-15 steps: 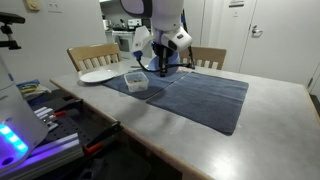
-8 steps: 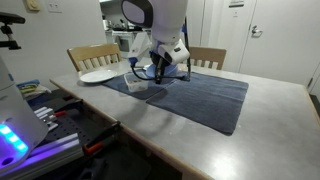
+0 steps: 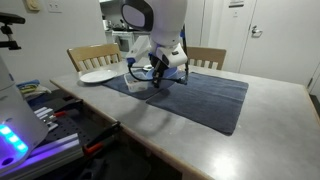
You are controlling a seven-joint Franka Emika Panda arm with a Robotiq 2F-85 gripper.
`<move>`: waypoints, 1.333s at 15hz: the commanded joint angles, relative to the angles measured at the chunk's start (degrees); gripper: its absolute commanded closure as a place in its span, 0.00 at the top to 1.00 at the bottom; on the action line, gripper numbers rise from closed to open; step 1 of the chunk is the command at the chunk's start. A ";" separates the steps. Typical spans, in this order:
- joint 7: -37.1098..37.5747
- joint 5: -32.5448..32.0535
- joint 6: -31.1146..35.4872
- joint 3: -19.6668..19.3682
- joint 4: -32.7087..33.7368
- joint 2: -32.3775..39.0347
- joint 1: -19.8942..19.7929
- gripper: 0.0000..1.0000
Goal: Pour the contents in the blue bowl into the clear bowl
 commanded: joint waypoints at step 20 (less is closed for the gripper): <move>75.63 -89.53 -15.79 -8.42 -5.16 -26.72 14.70 1.00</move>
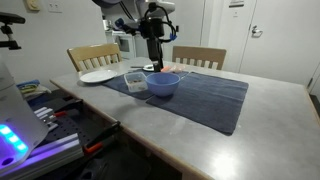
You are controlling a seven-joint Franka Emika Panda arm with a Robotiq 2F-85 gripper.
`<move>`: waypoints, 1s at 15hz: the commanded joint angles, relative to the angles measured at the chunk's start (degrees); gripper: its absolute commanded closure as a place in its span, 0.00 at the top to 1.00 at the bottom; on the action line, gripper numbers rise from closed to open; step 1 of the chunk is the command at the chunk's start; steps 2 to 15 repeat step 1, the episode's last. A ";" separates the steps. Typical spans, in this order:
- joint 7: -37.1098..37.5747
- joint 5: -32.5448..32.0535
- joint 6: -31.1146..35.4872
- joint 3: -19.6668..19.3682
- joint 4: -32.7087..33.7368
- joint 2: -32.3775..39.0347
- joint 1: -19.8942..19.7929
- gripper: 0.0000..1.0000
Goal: Pour the contents in the blue bowl into the clear bowl
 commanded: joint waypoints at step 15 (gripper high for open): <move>-4.51 3.56 -9.46 10.55 0.34 -7.44 -7.68 1.00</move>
